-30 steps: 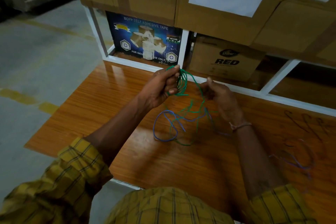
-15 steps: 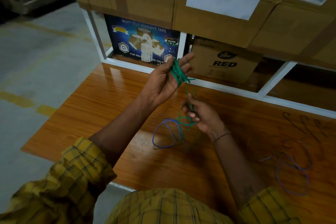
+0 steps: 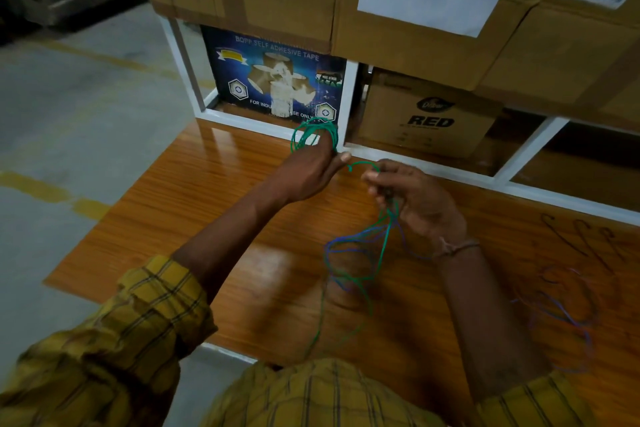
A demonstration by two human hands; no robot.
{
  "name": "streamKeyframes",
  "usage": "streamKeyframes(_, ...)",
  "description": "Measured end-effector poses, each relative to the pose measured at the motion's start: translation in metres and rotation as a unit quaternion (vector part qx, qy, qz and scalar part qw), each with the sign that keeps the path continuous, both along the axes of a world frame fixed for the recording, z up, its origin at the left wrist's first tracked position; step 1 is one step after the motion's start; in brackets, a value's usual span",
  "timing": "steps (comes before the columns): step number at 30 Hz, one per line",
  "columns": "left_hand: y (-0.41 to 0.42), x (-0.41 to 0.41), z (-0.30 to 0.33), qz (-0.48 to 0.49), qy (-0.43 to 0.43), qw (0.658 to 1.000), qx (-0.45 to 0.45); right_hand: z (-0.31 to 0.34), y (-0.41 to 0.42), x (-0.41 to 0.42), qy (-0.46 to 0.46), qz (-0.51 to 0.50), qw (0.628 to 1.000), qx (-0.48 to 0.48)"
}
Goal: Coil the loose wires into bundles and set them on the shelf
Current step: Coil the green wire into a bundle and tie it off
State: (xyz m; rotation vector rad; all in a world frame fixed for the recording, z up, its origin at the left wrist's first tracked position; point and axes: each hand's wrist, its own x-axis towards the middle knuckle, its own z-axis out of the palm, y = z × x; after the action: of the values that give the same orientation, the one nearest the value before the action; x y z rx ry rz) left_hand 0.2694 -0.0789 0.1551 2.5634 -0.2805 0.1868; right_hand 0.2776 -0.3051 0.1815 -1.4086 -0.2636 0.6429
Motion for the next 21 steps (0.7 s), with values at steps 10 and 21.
streamKeyframes(10,0.009,-0.03,0.016,-0.113,0.1,0.973,-0.176,-0.014,-0.014,0.04,-0.051,-0.16,0.984,0.061)
streamKeyframes(21,-0.029,-0.053,0.046,-0.179,0.114,0.882,-0.42,-0.061,0.015,0.028,-0.068,-0.163,0.984,0.027)
